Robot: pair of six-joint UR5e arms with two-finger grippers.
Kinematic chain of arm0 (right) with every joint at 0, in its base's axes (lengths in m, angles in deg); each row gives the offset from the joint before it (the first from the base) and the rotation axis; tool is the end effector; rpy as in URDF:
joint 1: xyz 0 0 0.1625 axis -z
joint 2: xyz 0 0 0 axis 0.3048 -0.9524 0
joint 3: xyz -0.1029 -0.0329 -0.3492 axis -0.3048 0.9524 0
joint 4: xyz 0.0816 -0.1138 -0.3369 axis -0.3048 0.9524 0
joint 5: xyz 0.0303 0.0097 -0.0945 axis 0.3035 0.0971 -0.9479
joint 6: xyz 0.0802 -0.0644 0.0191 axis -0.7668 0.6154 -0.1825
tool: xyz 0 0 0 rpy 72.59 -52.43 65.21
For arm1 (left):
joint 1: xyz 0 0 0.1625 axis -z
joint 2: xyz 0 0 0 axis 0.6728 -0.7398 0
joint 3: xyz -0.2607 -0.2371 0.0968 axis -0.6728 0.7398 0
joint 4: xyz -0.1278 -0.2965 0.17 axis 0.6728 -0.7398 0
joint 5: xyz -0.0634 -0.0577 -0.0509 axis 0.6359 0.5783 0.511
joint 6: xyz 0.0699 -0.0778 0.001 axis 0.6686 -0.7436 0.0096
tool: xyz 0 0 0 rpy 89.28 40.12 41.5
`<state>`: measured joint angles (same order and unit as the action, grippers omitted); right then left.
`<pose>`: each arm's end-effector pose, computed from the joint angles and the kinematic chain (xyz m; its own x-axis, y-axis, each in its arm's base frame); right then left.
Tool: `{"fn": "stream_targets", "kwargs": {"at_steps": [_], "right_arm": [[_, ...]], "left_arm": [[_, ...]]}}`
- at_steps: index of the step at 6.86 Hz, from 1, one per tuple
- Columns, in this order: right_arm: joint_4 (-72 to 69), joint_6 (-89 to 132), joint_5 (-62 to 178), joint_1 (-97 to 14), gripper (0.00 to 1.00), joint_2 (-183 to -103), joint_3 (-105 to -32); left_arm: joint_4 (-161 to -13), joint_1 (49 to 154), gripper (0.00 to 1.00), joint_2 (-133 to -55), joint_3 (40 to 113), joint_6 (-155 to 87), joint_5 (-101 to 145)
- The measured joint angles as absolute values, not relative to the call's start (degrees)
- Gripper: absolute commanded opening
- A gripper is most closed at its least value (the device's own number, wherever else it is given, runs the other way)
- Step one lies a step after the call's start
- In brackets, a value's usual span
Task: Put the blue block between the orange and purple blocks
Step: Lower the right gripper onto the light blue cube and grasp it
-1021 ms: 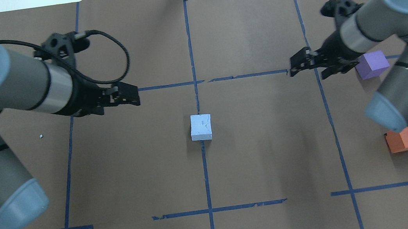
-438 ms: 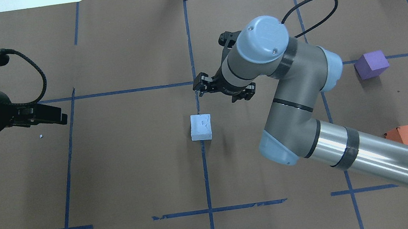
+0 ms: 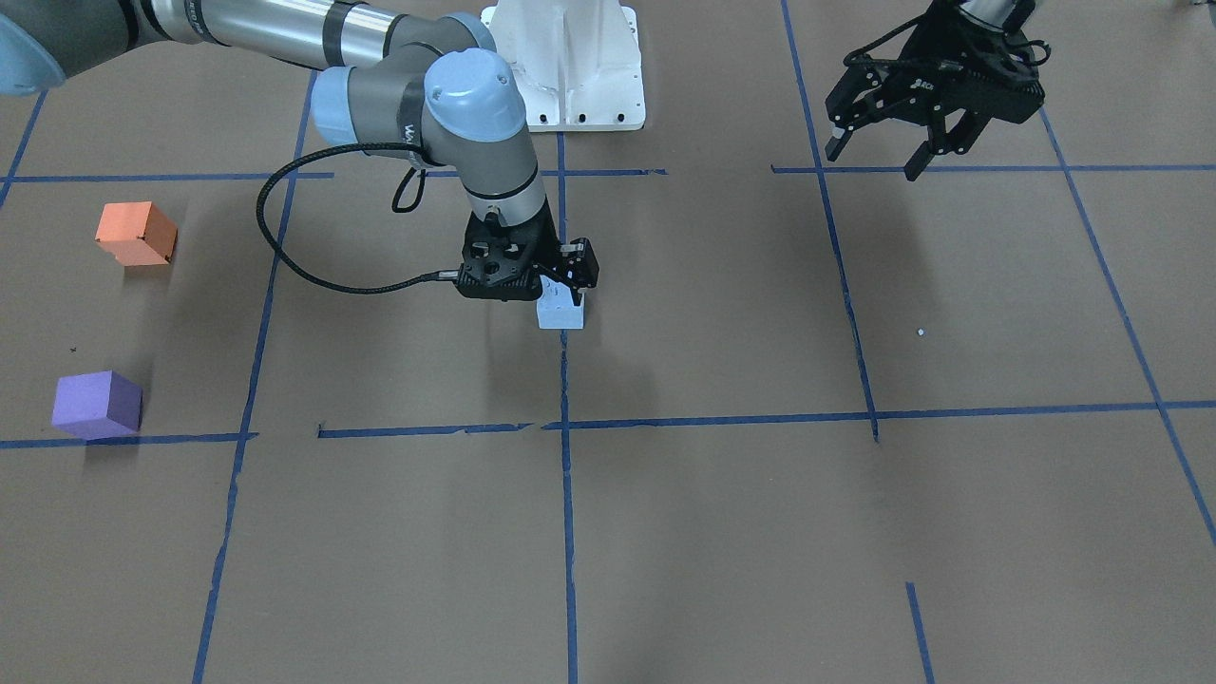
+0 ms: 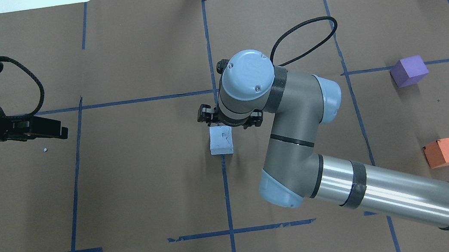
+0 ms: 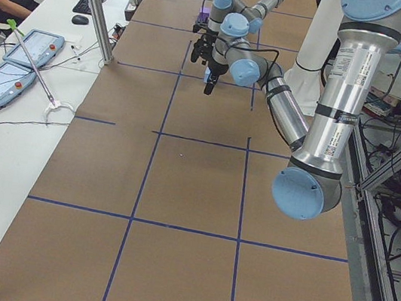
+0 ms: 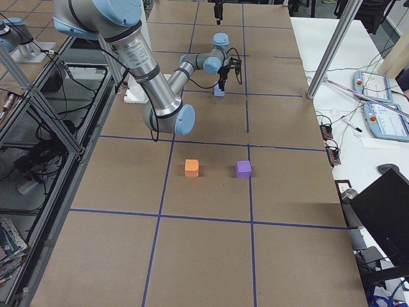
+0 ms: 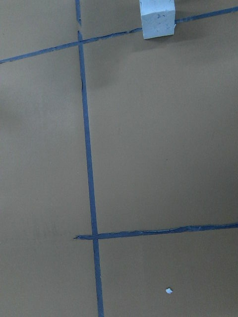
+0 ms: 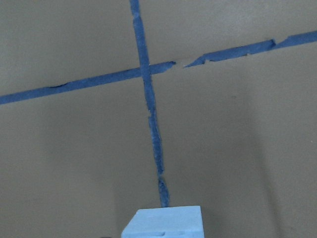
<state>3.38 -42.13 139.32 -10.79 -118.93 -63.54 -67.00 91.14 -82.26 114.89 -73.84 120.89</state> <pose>-0.5180 -0.4037 0.1884 0.6082 0.1477 0.7800 -0.1978 0.9797 -0.0313 0.2098 -0.3628 0.2493 0.5421 0.1383 -0.8288 0.0870 0.9718 0.2190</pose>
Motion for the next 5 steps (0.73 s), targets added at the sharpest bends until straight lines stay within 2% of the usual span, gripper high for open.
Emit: {"fn": "stream_targets", "kwargs": {"at_steps": [2, 3, 4, 5], "right_arm": [[3.6, -39.9, 136.0, -8.5, 0.99, -117.9, -61.8], [3.6, -39.3, 134.9, -7.8, 0.7, -117.4, -60.7], [3.5, -38.9, 134.3, -7.4, 0.22, -117.0, -59.8], [3.4, -38.2, 134.1, -7.3, 0.04, -116.9, -59.5]], "left_arm": [[-67.0, 91.1, 1.0, -82.3, 114.8, -73.9, 120.9], [-67.0, 91.1, 1.0, -82.4, 114.8, -73.9, 120.9], [-67.0, 91.1, 1.0, -82.4, 114.8, -73.9, 120.9], [-67.0, 91.1, 1.0, -82.4, 114.8, -73.9, 120.9]]}}
